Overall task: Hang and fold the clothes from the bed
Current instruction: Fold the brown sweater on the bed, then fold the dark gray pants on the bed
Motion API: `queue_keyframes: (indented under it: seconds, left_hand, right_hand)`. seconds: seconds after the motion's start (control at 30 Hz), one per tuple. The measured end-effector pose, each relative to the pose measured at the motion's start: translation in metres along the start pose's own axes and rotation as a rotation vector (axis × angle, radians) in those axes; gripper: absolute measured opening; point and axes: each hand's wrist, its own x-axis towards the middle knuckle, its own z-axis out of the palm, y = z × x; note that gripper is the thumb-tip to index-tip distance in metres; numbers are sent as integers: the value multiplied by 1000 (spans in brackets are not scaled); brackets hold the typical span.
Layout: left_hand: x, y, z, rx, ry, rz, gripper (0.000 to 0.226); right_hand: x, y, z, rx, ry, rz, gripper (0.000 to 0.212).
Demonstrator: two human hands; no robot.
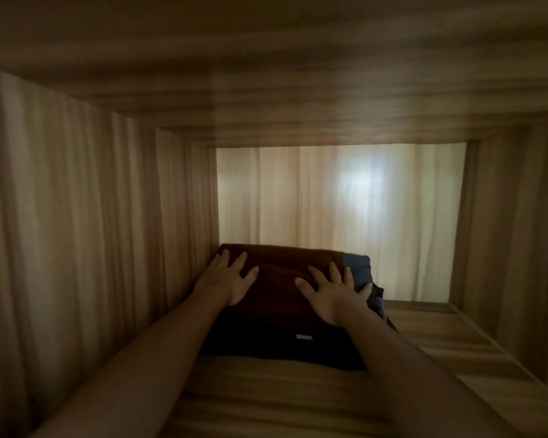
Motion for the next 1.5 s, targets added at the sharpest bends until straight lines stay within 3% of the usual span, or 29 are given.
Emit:
queue_keyframes:
  seconds: [0.17,0.27,0.43,0.5,0.63,0.77,0.97,1.23,1.37,1.5]
  left_hand:
    - [-37,12,-20,155,-63,9,71]
    - [-75,31,-42,46,-106,105,71]
    - [-155,88,-57,-77,-126,286,62]
    - [-176,106,-52,-80,-158,300,56]
    - [-204,130,-39,25,-196,283,67]
    - [-228,151,-35,64,-226,363,62]
    - [-262,186,-29,79,-252,556,63]
    - [-332,230,-9,1,-308,881,57]
    - [-387,266,2,-24,-327,1052,42]
    - [-447,297,19,-29,-329,1273,39]
  right_hand:
    - [-41,20,-26,4,-134,-66,74]
    - [-82,43,-50,4,-184,-68,69]
    - [-145,71,-82,-80,-203,-68,67]
    - [-164,81,-88,-119,-201,-91,65]
    - [-214,95,-100,-119,-187,-67,59]
    - [-262,114,-102,-136,-181,68,65]
    - [-357,121,-112,-78,-105,228,35]
    - [-494,109,-99,-105,1,574,45]
    - [-576,116,-90,-125,4,792,55]
    - [-657,128,-82,-141,-9,962,41]
